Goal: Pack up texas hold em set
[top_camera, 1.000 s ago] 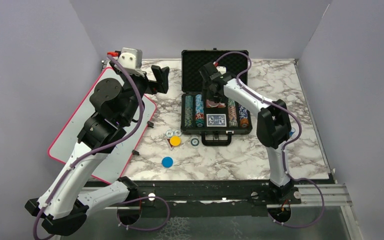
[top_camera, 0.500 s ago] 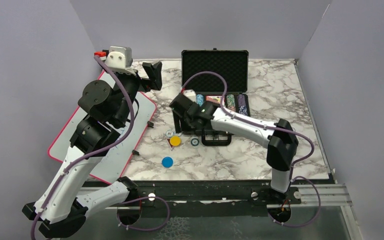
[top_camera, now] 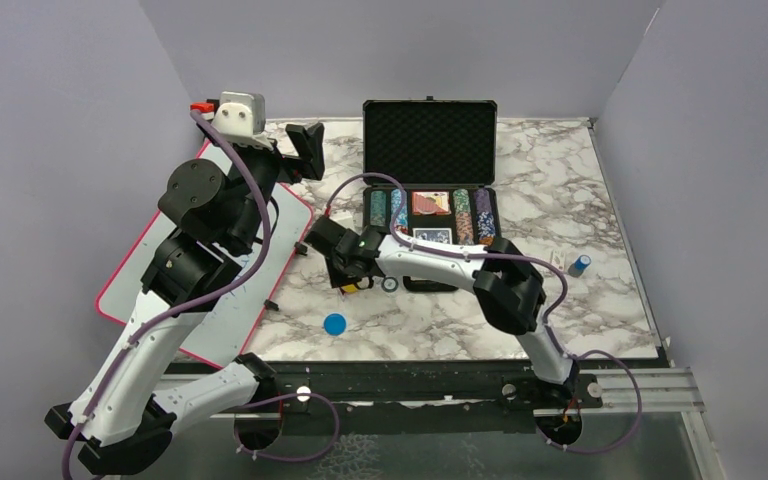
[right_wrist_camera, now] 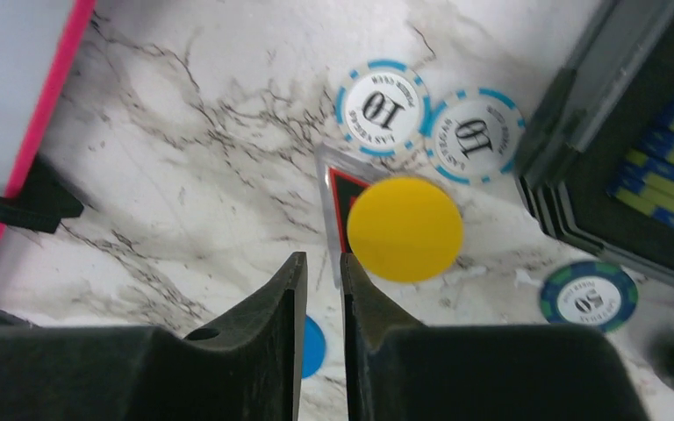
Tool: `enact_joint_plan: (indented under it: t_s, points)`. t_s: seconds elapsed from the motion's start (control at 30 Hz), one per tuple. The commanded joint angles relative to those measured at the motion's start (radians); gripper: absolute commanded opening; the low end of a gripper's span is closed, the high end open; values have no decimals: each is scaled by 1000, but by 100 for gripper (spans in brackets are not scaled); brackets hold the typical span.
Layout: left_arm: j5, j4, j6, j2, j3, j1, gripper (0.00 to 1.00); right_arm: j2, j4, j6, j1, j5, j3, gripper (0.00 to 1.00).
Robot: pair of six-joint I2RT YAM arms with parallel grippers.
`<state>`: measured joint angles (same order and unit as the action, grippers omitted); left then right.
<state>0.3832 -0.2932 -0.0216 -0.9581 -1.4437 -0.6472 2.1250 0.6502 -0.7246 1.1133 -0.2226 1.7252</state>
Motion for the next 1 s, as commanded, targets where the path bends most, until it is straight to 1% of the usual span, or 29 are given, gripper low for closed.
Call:
enact_joint_plan:
  t_s: [0.0, 0.1, 0.2, 0.27, 0.33, 0.53, 0.67, 0.8, 0.97]
  points:
    - [20, 8, 9, 0, -4, 1, 94, 74, -50, 5, 2, -18, 90, 21]
    - [27, 2, 12, 0, -3, 1, 94, 114, -30, -5, 2, -27, 122, 19]
    - [32, 0, 14, 2, -1, 1, 94, 138, -4, -20, 0, -44, 134, 19]
    - [32, 0, 14, 2, 0, 1, 94, 149, 18, -33, 0, -57, 141, 21]
    - [32, -1, 14, 1, 0, 1, 94, 158, 52, -45, 0, -77, 152, 26]
    - [29, 0, 12, -1, 0, 1, 94, 188, 140, -56, 0, -125, 190, 51]
    - [29, 0, 10, 1, 2, 1, 94, 200, 193, -62, 0, -159, 215, 60]
    - [30, -1, 12, 2, 2, 2, 94, 207, 207, -51, -1, -173, 225, 68]
    - [33, 1, 14, 4, 4, 1, 94, 227, 216, -27, 0, -148, 241, 76]
